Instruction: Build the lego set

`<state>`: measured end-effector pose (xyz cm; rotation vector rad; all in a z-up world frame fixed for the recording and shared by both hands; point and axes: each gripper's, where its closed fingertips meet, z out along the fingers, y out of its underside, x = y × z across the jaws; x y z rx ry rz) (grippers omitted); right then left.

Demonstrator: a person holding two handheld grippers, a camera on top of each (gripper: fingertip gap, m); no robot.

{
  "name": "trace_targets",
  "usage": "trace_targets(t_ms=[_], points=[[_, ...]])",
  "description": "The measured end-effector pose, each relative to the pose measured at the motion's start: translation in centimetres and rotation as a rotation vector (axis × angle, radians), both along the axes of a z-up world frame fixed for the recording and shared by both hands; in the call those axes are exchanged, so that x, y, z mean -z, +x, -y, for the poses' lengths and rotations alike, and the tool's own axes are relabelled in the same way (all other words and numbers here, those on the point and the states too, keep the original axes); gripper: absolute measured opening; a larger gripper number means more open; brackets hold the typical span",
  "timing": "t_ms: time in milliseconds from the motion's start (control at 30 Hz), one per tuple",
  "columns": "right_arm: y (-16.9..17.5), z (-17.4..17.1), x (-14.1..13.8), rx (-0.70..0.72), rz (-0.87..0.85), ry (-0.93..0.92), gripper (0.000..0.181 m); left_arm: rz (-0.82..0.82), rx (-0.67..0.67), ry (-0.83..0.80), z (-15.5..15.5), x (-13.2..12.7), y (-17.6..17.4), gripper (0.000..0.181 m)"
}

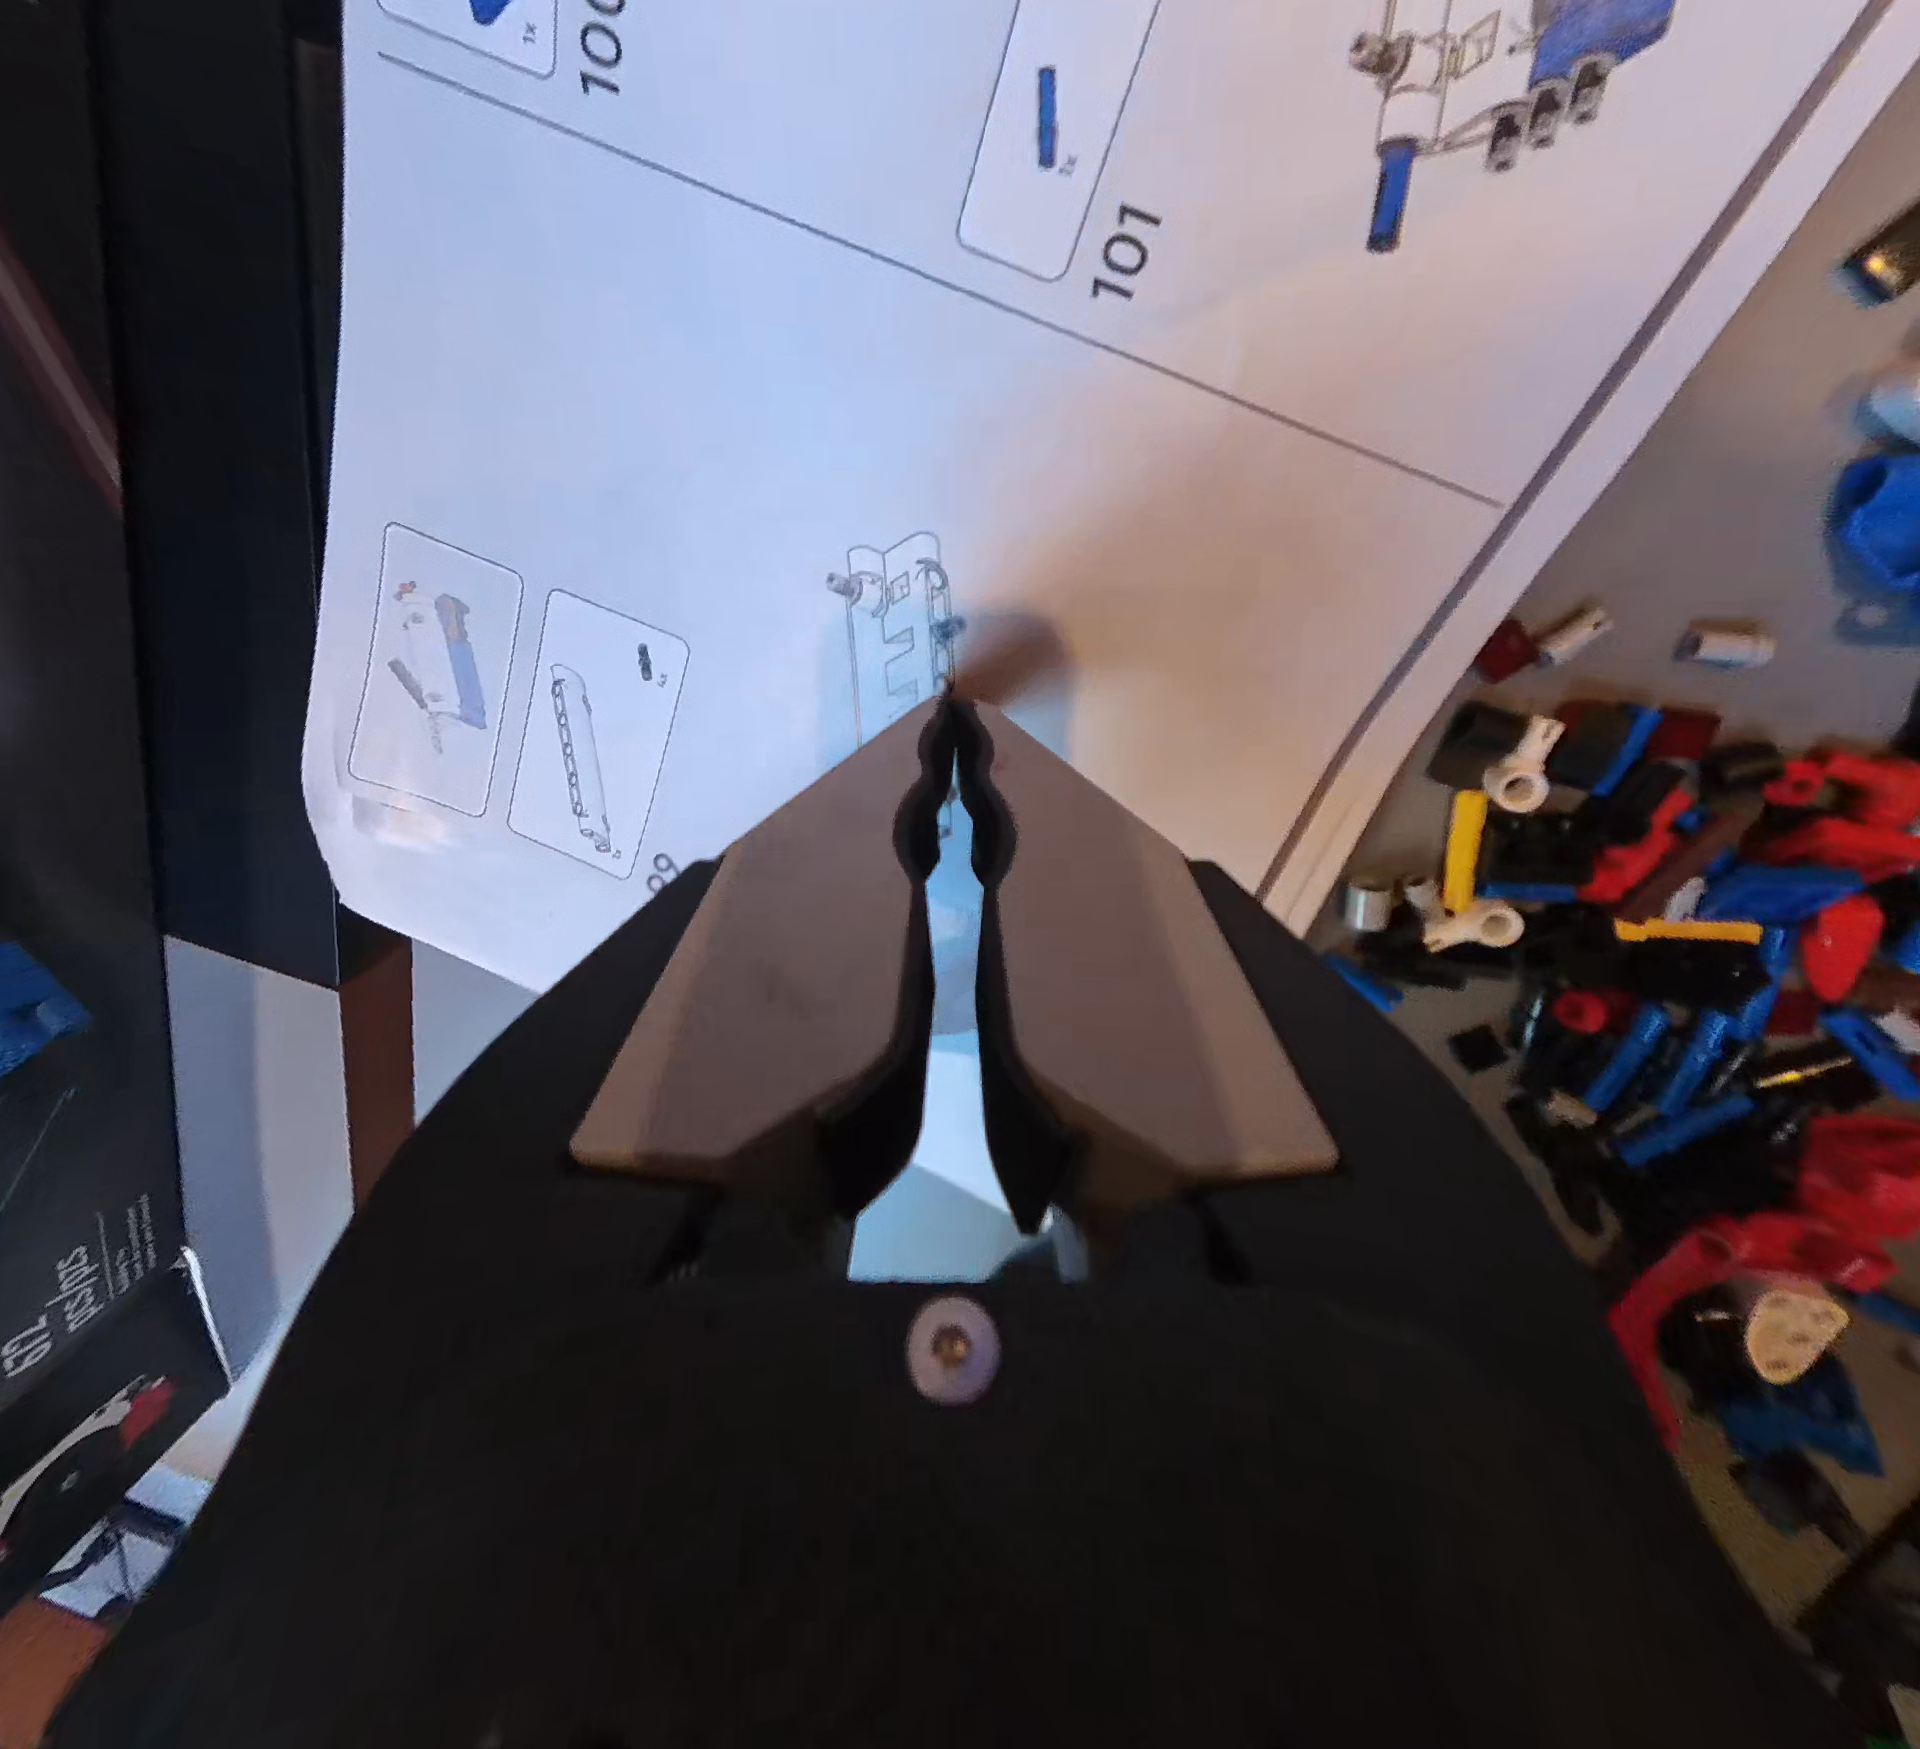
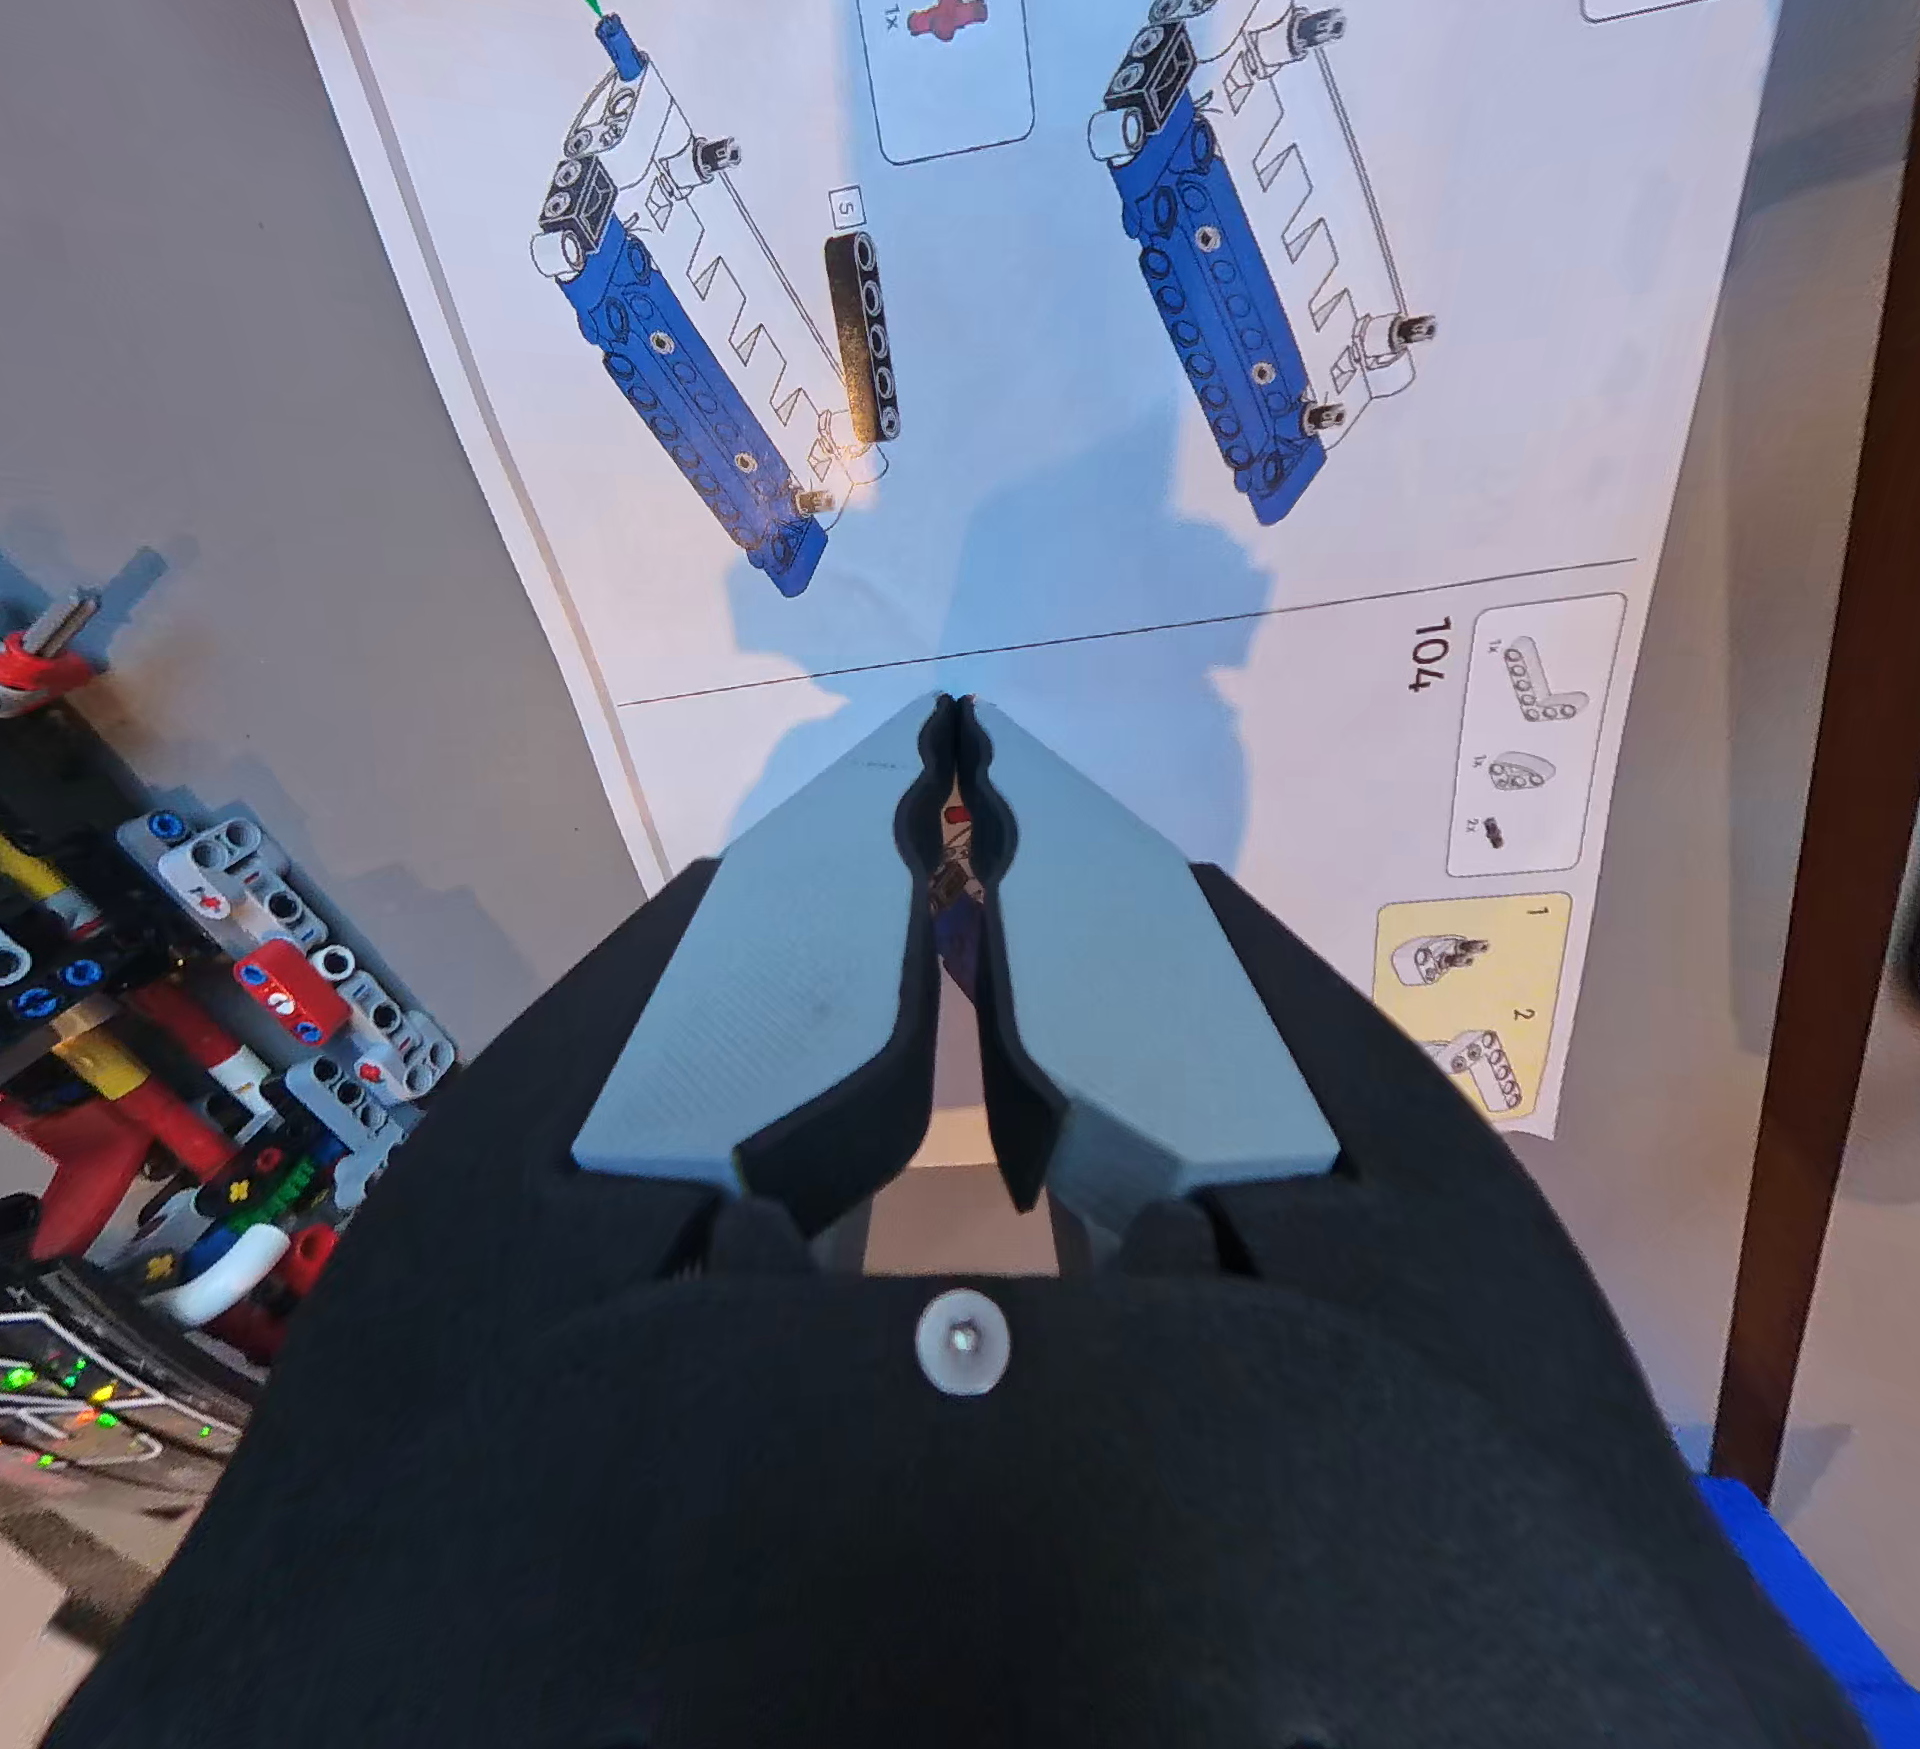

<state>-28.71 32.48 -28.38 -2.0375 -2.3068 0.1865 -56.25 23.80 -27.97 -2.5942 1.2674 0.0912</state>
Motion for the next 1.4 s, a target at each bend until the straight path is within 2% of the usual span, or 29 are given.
trace_targets(t_ms=[233, 533, 900, 1400], points=[[0.0, 0.0, 0.0, 0.027, 0.041, -0.070, 0.000, -0.079, 0.056, -0.030, 1.0, 0.0, -1.8, 0.000], [0.0, 0.0, 0.0, 0.028, 0.044, -0.073, 0.000, -0.005, -0.006, -0.176, 1.1, 0.0, -1.9, 0.000], [0.0, 0.0, 0.0, 0.041, 0.002, -0.069, 0.000, -0.133, 0.036, -0.175, 1.2, 0.0, -2.0, 0.000], [0.0, 0.0, 0.0, 0.063, -0.023, -0.129, 0.000, -0.084, 0.001, -0.227, 1.2, 0.0, -2.0, 0.000]])
